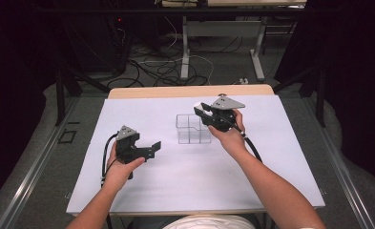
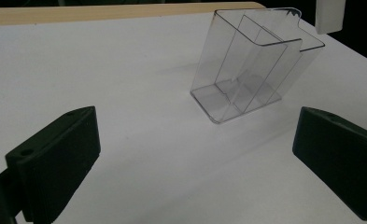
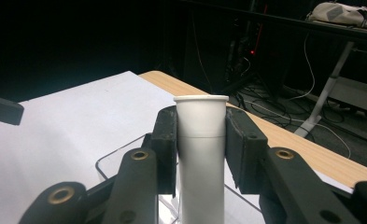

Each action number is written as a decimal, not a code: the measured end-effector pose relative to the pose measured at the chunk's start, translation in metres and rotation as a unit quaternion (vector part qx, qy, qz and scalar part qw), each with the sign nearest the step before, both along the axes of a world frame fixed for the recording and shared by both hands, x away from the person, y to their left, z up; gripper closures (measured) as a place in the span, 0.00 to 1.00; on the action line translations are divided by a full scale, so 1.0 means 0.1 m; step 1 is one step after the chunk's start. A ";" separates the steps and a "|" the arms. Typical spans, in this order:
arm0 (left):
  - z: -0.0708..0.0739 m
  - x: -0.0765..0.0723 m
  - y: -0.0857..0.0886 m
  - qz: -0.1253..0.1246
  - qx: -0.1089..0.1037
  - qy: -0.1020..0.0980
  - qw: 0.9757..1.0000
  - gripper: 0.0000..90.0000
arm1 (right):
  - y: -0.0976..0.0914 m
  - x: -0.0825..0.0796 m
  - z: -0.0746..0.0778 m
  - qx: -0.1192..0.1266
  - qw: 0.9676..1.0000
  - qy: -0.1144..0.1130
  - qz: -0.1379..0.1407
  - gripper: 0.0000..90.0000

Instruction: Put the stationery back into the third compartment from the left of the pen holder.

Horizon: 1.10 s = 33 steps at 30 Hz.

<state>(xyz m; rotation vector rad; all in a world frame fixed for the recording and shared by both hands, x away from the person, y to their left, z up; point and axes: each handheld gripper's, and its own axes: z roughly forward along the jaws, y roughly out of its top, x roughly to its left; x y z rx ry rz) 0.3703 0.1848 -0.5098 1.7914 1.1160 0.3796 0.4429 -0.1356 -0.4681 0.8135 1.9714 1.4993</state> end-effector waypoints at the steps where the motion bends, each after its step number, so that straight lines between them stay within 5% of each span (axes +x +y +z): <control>1: 0.00 0.00 0.00 0.000 0.000 0.000 1.000 0.01 | 0.00 0.01 -0.01 -0.003 1.000 -0.002 0.000 0.75; 33: 0.00 0.00 0.04 0.013 0.002 0.002 1.000 0.01 | 0.02 0.10 -0.30 -0.021 0.999 0.019 -0.016 0.74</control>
